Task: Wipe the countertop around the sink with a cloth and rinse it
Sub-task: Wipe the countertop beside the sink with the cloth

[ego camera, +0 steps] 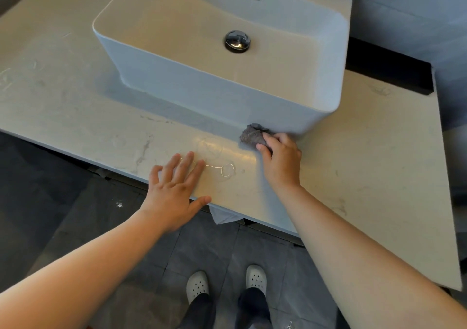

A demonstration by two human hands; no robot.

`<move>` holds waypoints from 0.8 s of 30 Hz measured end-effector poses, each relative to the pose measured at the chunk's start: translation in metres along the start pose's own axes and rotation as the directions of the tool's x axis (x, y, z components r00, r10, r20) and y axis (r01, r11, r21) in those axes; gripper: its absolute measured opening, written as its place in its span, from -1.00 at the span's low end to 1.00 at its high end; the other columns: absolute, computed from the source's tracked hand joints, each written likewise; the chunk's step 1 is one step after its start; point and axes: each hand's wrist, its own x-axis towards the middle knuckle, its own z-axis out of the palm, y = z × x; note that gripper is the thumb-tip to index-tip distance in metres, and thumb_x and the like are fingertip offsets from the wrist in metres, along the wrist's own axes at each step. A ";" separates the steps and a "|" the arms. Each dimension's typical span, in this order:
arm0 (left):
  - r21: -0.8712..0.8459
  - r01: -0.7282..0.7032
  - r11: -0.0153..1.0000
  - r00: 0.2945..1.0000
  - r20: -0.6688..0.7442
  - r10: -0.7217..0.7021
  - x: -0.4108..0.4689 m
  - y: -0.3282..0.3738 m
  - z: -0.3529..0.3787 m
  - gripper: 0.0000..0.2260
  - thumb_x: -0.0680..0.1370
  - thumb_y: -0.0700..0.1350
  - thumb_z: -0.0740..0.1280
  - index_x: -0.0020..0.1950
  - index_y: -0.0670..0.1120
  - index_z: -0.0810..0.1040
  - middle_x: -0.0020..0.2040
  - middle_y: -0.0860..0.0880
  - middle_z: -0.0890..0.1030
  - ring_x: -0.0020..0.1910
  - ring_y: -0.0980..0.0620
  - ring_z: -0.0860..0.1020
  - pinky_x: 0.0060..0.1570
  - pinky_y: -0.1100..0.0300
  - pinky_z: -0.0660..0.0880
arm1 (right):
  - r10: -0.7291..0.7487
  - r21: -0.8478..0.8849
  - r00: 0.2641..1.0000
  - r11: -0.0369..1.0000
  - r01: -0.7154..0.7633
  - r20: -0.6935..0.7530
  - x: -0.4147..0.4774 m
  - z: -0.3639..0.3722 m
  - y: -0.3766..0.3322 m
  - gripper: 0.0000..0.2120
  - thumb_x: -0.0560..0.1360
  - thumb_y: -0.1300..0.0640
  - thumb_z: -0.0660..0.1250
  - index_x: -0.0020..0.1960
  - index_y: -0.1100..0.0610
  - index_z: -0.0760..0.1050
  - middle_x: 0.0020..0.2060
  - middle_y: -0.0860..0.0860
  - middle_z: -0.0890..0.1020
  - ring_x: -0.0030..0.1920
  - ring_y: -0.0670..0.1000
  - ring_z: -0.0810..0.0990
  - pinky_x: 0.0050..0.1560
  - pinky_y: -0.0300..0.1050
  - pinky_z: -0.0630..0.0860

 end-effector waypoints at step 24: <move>-0.098 0.121 0.988 0.993 0.024 -0.119 -0.014 -0.048 -0.002 -0.19 0.43 0.42 -0.15 0.54 0.01 -0.28 0.53 0.00 -0.33 0.49 -0.08 -0.36 0.46 -0.15 -0.23 | -0.011 0.197 0.972 0.980 -0.037 0.236 -0.104 -0.042 -0.049 -0.72 0.51 0.07 0.35 0.19 0.10 0.58 -0.16 -0.10 0.46 -0.10 -0.04 0.47 -0.09 -0.21 0.40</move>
